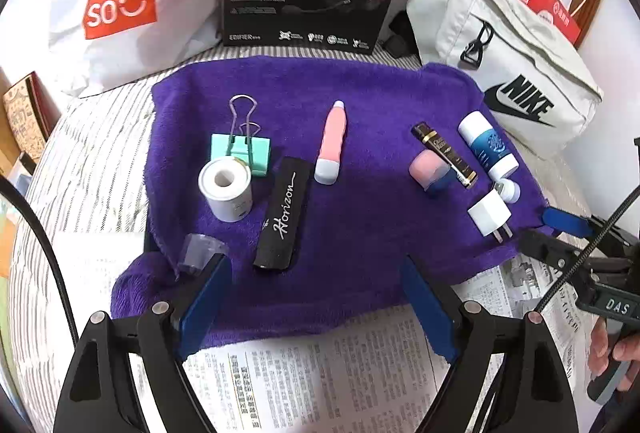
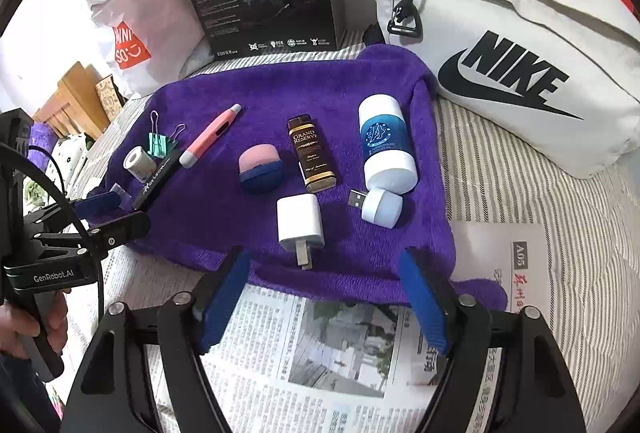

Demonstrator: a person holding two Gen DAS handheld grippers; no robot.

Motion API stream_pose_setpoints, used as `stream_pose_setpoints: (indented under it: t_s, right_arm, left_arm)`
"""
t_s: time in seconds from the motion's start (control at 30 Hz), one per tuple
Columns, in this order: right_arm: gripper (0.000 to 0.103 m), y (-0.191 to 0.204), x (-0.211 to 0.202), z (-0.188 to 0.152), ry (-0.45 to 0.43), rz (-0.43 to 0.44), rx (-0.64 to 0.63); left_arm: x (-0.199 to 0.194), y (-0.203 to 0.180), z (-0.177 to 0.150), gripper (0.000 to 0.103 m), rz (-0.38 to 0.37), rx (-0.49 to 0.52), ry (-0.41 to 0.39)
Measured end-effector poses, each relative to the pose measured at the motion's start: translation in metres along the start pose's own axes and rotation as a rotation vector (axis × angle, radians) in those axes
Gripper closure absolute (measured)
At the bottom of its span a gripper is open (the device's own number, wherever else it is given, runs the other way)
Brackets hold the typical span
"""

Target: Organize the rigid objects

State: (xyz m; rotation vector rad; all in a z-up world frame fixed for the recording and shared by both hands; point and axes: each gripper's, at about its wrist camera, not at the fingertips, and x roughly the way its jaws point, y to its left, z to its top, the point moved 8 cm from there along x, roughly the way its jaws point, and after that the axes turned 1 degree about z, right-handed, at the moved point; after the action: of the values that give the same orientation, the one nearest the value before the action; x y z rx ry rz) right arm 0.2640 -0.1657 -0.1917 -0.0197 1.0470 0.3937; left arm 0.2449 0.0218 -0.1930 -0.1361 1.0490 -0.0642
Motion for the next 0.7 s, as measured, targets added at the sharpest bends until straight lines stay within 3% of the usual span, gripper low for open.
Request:
stream_pose_setpoints:
  t_s: [0.17, 0.3, 0.43, 0.7]
  right_arm:
    - [0.002, 0.002, -0.011, -0.005, 0.000, -0.011, 0.011]
    - [0.002, -0.001, -0.021, -0.010, 0.008, -0.020, 0.033]
    - [0.000, -0.002, -0.039, -0.015, -0.005, -0.025, 0.054]
    - [0.000, 0.007, -0.083, -0.023, -0.044, -0.058, 0.040]
  left_arm:
    - [-0.015, 0.000, -0.004, 0.015, 0.028, 0.006, -0.010]
    - [-0.029, 0.002, -0.010, 0.009, 0.065, 0.003, 0.006]
    - [-0.045, 0.001, -0.019, 0.008, 0.087, 0.001, 0.019]
    - [-0.095, -0.007, -0.027, 0.008, 0.098, -0.030, -0.032]
